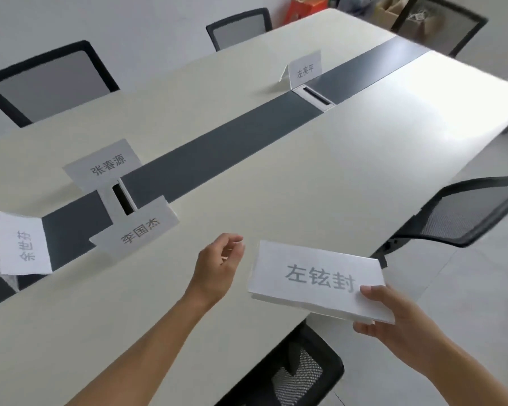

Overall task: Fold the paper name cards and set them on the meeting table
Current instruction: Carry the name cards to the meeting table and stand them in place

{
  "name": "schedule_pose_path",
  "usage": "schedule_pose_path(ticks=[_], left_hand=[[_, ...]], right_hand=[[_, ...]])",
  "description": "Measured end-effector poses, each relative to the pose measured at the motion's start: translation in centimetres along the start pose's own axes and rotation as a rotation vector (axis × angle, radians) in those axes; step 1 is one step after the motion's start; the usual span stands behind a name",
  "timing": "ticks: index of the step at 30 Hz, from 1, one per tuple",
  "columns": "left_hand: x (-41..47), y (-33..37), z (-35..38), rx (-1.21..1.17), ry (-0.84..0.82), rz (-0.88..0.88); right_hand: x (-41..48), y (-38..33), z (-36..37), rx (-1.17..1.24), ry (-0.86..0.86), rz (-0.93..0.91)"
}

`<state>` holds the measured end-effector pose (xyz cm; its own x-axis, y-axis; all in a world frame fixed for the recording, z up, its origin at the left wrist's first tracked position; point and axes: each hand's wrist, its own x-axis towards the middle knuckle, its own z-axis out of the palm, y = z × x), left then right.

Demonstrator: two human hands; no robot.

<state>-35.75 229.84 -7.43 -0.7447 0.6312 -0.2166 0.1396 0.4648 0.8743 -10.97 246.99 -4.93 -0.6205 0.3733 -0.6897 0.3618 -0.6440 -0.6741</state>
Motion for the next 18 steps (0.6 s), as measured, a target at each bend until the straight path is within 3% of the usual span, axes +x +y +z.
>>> schedule_pose_path(ticks=[6, 9, 18], left_hand=[[-7.1, 6.1, 10.8, -0.393, -0.360, -0.228], [-10.1, 8.3, 16.5, -0.469, -0.504, -0.307], [-11.5, 14.0, 30.1, -0.448, -0.593, -0.330]], right_hand=[[-7.2, 1.0, -9.4, 0.003, 0.032, -0.091], [-10.4, 1.9, -14.7, 0.032, 0.074, -0.101], [-14.1, 1.1, -28.4, 0.138, 0.236, -0.124]])
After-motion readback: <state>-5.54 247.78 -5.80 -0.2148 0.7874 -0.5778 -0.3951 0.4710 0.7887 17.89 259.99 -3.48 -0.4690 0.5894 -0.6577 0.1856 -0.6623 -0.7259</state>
